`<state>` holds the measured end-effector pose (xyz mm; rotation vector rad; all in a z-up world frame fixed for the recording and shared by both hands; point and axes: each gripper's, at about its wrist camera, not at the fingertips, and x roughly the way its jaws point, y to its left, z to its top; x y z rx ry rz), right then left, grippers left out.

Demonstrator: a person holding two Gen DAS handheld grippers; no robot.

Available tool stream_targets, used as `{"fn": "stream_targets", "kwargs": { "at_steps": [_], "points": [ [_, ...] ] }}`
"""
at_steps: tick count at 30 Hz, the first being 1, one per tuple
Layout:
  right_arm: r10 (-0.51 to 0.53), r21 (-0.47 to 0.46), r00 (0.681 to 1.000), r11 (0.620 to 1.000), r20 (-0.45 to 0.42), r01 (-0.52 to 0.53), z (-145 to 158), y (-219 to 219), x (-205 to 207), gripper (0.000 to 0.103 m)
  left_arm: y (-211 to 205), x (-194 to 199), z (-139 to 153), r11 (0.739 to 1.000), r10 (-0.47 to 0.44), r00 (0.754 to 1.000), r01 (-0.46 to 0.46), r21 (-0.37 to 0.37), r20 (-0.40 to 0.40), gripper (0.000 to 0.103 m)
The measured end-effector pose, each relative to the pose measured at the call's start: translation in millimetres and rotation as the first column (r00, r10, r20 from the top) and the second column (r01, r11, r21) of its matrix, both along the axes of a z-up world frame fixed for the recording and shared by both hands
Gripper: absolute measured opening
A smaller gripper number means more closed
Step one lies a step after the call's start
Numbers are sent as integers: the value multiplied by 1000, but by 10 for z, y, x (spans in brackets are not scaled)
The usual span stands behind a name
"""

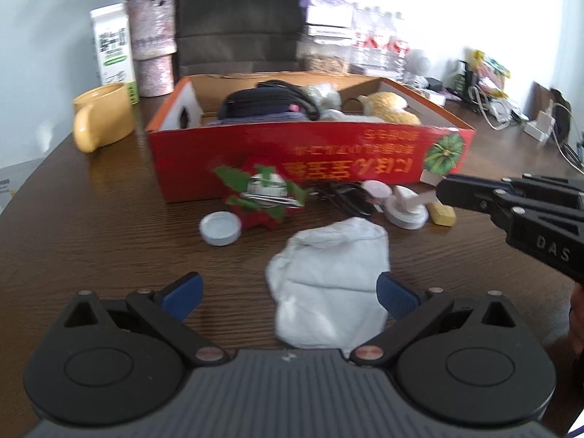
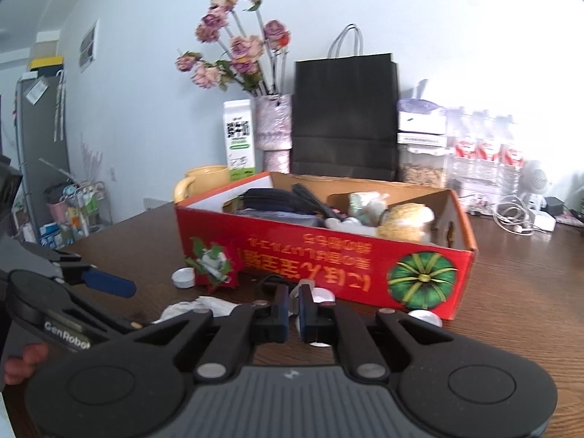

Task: Organize objects

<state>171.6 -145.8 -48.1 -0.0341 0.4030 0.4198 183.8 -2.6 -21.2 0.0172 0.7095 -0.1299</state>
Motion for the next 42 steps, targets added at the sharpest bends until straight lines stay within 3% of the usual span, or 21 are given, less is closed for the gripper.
{"fn": "stream_targets", "kwargs": {
  "at_steps": [9, 17, 18, 20, 23, 42],
  "points": [
    [-37, 8, 999, 999, 3, 37, -15, -164, -29, 5, -238, 156, -95, 998, -41, 998, 43, 55, -41, 103],
    [-23, 8, 1000, 1000, 16, 22, -12, -144, -66, 5, -252, 225, -139, 999, -19, 1000, 20, 37, -18, 102],
    [-22, 8, 1000, 1000, 17, 22, -11, -144, -68, 5, -257, 211, -130, 999, -21, 1000, 21, 35, -15, 98],
    [-21, 8, 1000, 1000, 17, 21, -11, -141, -66, 5, -262, 167, -92, 999, -29, 1000, 29, 29, 5, 72],
    [-23, 7, 1000, 1000, 18, 23, -9, -141, -71, 5, -241, 134, -69, 1000, -20, 1000, 20, 6, 15, 66],
    [-41, -32, 998, 999, 48, 43, 23, -78, -122, 5, -118, -77, 182, 999, 11, 993, -5, -46, 121, 63]
  ]
}}
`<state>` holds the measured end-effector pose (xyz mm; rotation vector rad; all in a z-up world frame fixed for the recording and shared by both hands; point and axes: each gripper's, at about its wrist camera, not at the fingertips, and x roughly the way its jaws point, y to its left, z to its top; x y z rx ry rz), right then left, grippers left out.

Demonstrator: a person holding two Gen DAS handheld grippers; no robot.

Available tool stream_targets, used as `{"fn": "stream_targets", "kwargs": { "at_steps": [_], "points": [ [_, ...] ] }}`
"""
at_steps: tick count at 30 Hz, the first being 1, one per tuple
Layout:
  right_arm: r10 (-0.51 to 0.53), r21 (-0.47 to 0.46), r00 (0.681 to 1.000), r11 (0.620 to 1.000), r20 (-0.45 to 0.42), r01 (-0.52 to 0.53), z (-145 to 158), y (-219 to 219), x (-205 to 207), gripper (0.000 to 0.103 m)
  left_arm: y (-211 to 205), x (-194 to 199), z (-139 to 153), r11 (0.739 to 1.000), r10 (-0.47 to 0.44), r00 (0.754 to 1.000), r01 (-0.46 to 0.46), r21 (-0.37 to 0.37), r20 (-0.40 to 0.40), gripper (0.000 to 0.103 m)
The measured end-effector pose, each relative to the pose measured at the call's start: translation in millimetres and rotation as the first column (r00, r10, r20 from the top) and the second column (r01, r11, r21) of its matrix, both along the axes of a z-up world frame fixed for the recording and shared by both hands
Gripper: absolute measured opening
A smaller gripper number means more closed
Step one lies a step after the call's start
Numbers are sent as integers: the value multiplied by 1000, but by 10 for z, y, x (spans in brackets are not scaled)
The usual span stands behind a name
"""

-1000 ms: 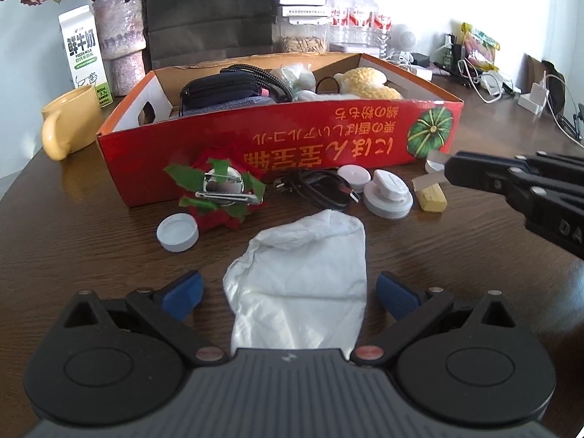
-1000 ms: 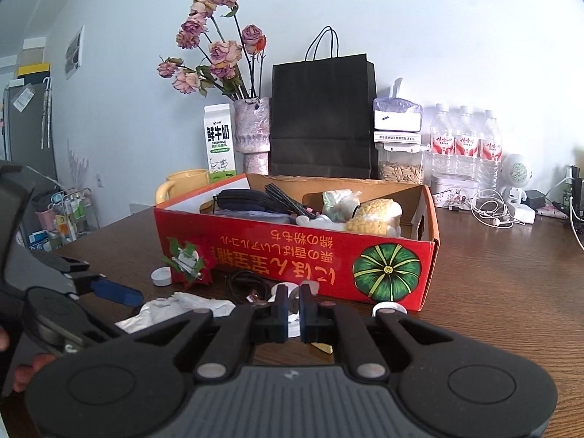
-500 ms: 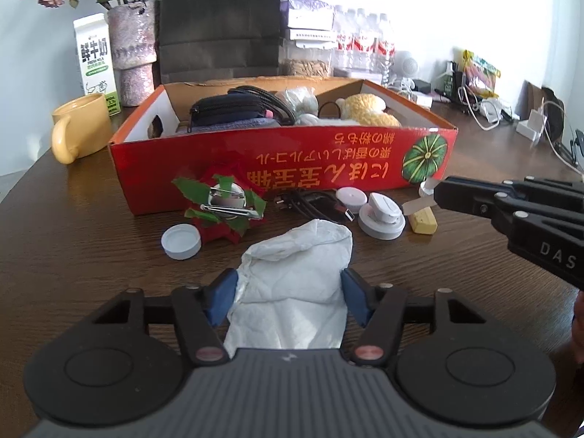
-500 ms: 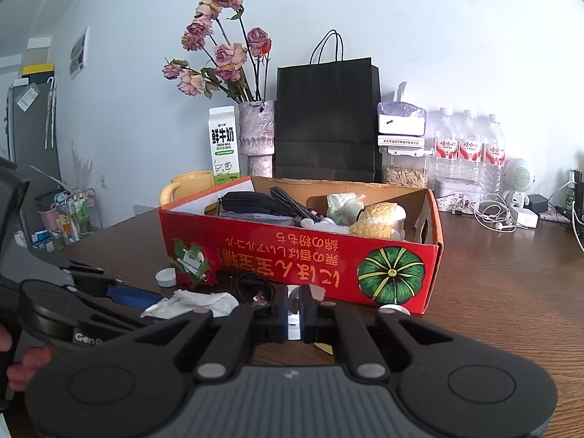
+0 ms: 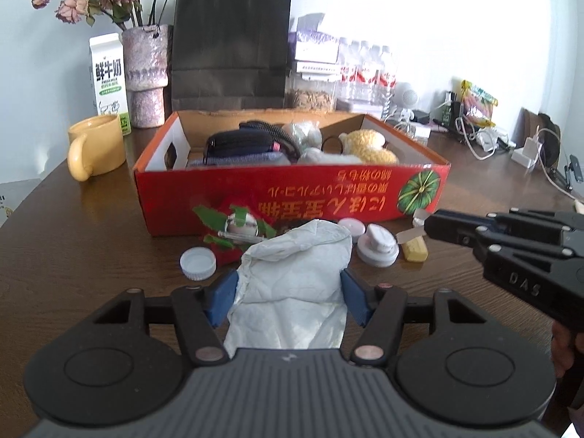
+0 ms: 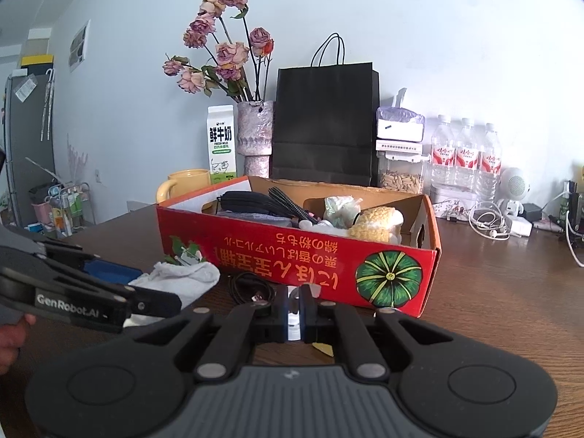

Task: Organize objects
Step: 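Carry the white cloth and small item into the red box and open both tools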

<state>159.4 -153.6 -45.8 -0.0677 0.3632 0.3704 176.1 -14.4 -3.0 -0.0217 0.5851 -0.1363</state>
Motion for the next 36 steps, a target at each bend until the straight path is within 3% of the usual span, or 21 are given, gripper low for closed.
{"fn": "stream_targets", "kwargs": {
  "at_steps": [11, 21, 36],
  "points": [
    [15, -16, 996, 1000, 85, -14, 332, 157, 197, 5, 37, 163, 378, 999, 20, 993, -15, -41, 119, 63],
    [16, -34, 991, 999, 134, -12, 579, 326, 655, 5, 62, 587, 669, 998, 55, 979, -46, -48, 198, 63],
    [-23, 25, 996, 999, 83, 21, 481, 269, 1603, 5, 107, 1531, 545, 995, 94, 981, -86, -58, 170, 64]
  ]
}}
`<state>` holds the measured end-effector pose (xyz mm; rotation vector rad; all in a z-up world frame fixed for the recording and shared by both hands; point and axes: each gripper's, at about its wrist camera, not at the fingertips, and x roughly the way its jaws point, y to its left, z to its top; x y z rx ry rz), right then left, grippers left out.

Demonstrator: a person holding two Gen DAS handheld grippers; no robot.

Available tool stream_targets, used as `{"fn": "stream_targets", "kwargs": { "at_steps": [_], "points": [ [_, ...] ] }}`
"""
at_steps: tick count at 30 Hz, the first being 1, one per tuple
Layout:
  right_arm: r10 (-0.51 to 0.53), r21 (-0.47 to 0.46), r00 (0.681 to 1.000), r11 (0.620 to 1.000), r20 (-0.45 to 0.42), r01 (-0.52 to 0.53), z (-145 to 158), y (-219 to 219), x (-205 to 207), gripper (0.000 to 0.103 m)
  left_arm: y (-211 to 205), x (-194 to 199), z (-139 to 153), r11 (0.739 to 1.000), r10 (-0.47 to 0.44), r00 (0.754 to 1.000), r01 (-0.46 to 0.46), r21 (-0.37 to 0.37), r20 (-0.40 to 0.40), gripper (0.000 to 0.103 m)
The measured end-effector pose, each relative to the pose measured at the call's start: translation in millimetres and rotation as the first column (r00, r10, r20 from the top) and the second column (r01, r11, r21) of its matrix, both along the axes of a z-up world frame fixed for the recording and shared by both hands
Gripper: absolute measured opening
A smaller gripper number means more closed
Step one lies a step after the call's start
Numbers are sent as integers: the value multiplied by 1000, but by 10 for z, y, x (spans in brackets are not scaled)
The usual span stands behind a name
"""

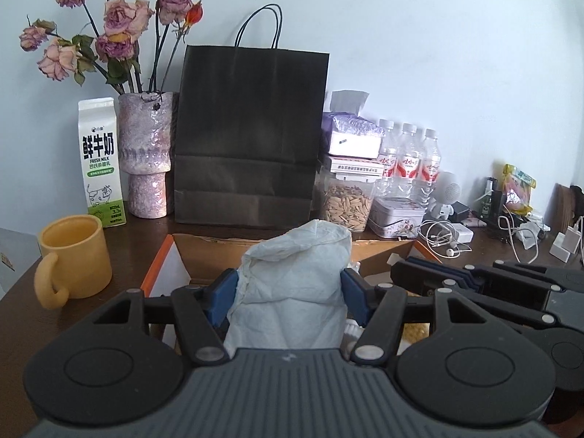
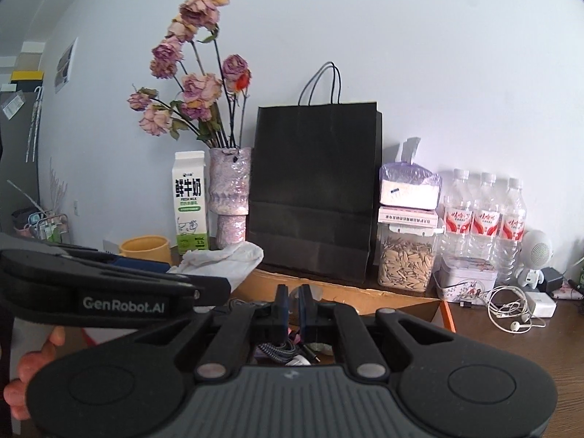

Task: Organize objects
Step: 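Carry the white cloth and small item into the red box and open both tools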

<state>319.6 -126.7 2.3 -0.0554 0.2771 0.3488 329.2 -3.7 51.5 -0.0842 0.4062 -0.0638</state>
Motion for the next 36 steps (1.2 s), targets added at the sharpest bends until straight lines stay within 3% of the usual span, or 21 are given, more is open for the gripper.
{"fn": "stream_targets", "kwargs": {
  "at_steps": [7, 10, 12, 13, 14, 15, 16, 17, 36],
  "points": [
    [-7, -7, 999, 1000, -53, 6, -161, -38, 231, 5, 66, 257, -122, 1000, 15, 999, -15, 6, -39, 64],
    [-9, -7, 996, 1000, -87, 8, -214, -59, 258, 9, 117, 265, -157, 999, 44, 998, -44, 7, -48, 74],
    [-19, -5, 995, 1000, -103, 19, -244, -76, 262, 11, 158, 261, -168, 998, 65, 997, -65, -1, -50, 86],
    [-23, -2, 994, 1000, -111, 23, -254, -85, 263, 20, 173, 257, -162, 997, 70, 996, -71, -5, -47, 99],
    [-30, 1, 992, 1000, -119, 30, -262, -96, 266, 43, 183, 243, -155, 997, 79, 996, -79, -5, -36, 103],
    [-41, 4, 992, 999, -122, 42, -273, -103, 264, 59, 184, 225, -141, 996, 89, 996, -89, 1, -23, 103],
    [-58, 8, 991, 998, -118, 60, -278, -114, 257, 90, 188, 221, -133, 996, 92, 995, -92, 8, -23, 103],
    [-68, 4, 991, 998, -114, 69, -276, -111, 247, 103, 197, 222, -131, 996, 93, 995, -93, 7, -27, 103],
    [-92, -26, 988, 996, -128, 89, -293, -83, 200, 103, 203, 172, -152, 995, 96, 995, -95, 10, -33, 103]
  ]
}}
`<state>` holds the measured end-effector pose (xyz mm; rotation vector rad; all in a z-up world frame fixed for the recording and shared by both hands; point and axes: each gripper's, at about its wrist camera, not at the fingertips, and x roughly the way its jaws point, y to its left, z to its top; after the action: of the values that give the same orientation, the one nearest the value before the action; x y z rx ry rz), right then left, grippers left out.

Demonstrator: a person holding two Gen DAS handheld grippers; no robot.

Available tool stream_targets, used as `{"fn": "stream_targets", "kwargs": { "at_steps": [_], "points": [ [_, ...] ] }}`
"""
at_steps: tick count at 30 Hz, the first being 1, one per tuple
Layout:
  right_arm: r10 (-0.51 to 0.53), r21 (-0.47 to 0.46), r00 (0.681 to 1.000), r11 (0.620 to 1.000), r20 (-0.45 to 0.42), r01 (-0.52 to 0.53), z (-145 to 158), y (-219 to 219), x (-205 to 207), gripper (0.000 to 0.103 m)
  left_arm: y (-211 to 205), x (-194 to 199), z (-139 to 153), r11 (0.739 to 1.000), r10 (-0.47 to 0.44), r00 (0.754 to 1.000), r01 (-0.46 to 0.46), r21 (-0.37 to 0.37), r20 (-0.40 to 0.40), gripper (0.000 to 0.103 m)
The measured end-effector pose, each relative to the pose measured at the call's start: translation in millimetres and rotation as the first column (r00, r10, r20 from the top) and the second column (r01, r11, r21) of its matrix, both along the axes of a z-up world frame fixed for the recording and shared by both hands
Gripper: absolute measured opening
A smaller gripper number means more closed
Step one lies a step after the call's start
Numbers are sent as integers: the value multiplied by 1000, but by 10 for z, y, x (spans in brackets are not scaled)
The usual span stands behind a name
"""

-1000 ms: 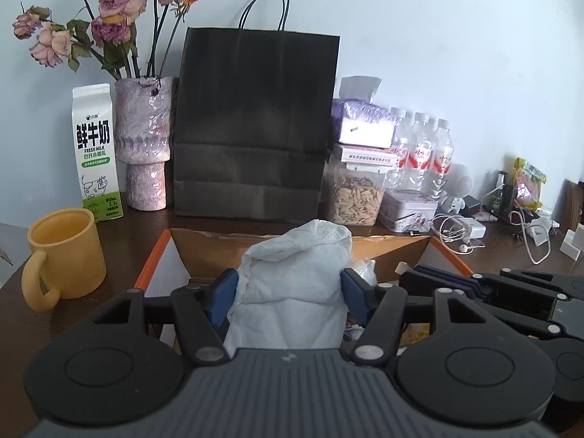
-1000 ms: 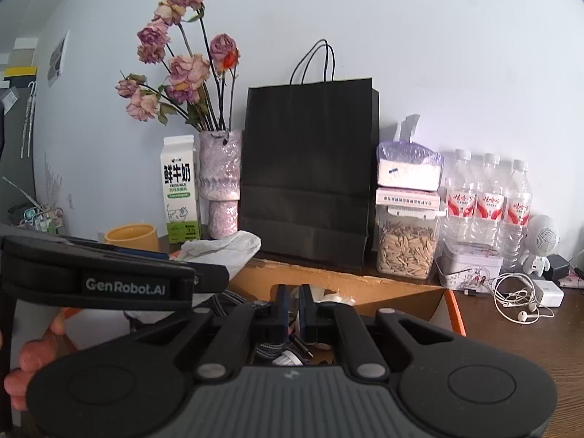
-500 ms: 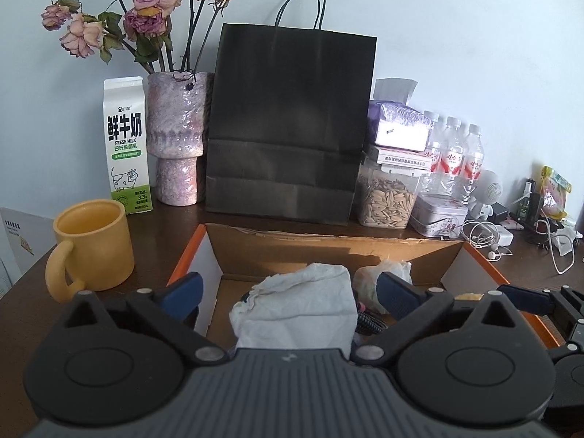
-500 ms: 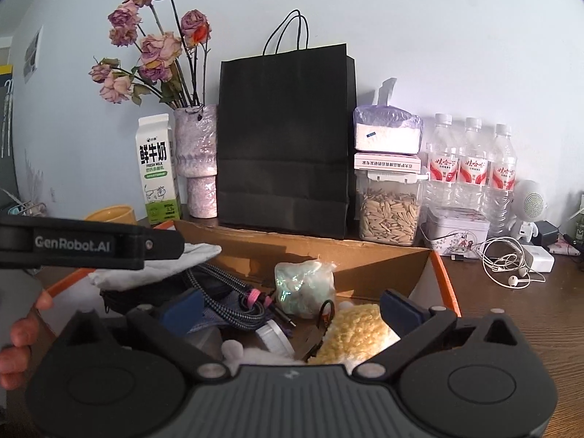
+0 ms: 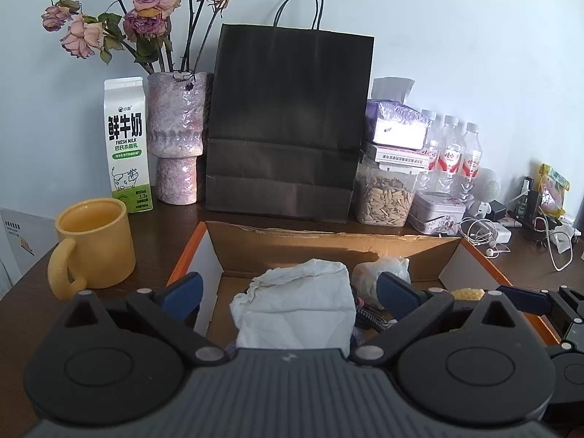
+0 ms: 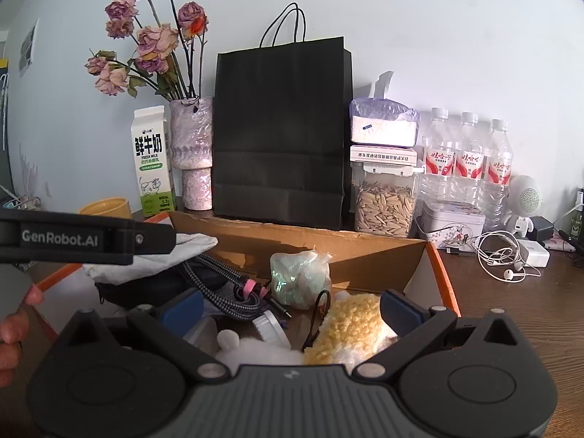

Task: Organize objects
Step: 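Carry the white cloth and small item into the red box and open both tools, then withdraw both tools from the box back over the table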

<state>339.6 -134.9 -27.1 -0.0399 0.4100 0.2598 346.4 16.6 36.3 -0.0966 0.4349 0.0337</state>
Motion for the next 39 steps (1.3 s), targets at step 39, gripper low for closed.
{"fn": "stream_targets", "kwargs": {
  "at_steps": [39],
  "points": [
    [-10, -59, 997, 998, -81, 5, -123, -290, -1241, 103, 105, -1253, -129, 999, 0, 999, 2, 40, -47, 103]
  ]
}}
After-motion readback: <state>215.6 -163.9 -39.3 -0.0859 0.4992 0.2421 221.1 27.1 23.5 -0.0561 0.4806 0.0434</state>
